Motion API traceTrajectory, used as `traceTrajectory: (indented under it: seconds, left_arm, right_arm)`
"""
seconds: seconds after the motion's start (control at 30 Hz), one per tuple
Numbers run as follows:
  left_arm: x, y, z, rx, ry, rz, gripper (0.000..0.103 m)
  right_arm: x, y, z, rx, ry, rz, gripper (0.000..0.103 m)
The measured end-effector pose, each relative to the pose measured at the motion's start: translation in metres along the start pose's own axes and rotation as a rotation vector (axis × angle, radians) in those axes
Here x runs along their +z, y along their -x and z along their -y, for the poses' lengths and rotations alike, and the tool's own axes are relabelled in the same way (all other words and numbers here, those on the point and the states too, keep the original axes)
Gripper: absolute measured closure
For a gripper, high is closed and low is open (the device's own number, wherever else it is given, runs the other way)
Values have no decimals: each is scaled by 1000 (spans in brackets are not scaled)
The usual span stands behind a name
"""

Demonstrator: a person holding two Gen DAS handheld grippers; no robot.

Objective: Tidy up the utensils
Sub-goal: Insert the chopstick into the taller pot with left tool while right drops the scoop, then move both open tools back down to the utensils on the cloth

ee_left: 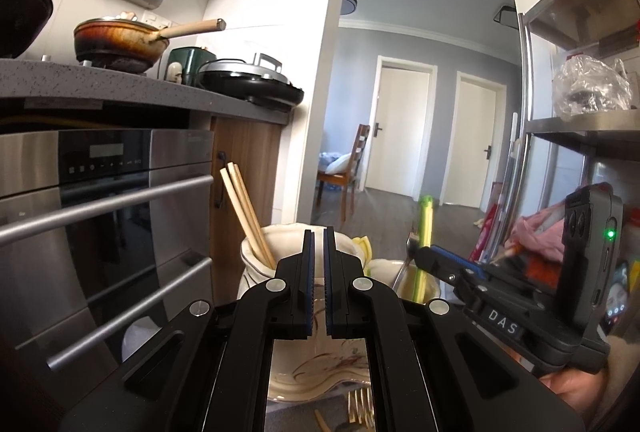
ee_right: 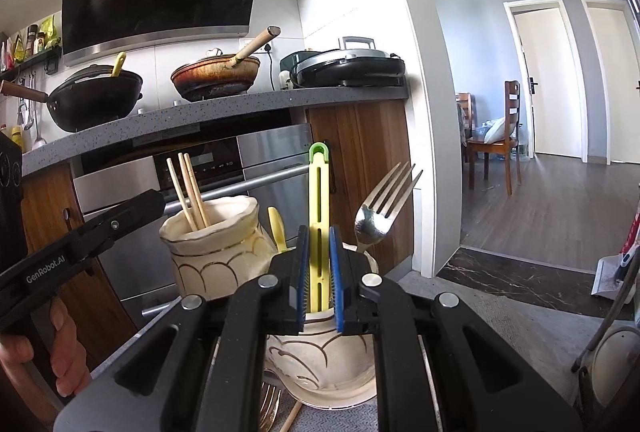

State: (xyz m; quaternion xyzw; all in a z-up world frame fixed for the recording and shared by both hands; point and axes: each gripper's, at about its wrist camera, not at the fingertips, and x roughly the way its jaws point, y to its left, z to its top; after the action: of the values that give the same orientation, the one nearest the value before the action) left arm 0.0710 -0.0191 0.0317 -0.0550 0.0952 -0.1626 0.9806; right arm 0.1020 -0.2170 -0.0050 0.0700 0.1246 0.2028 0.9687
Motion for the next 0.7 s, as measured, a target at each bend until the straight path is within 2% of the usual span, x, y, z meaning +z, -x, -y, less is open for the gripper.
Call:
traceTrajectory:
  seconds: [0.23, 0.3, 0.37, 0.4, 0.57, 0.7]
  left_arm:
    - [0, 2, -2, 6, 10, -12, 98]
    - [-1, 2, -2, 11, 13, -16, 94]
    - [-1, 3, -3, 15, 13, -14, 90]
    - [-1, 4, -3, 15, 13, -12, 89]
    - [-2, 9, -4, 29, 13, -9, 87]
    - [-4, 15, -6, 39, 19, -21, 80]
  right_arm:
    - [0, -1, 8, -11, -34, -32, 93]
    - [0, 0, 9, -13, -40, -32, 92]
    - [0, 1, 11, -15, -46, -37, 85]
    - [0, 2, 11, -16, -49, -38, 77]
    - [1, 9, 15, -23, -61, -34, 68]
    - [2, 20, 20, -19, -85, -28, 50]
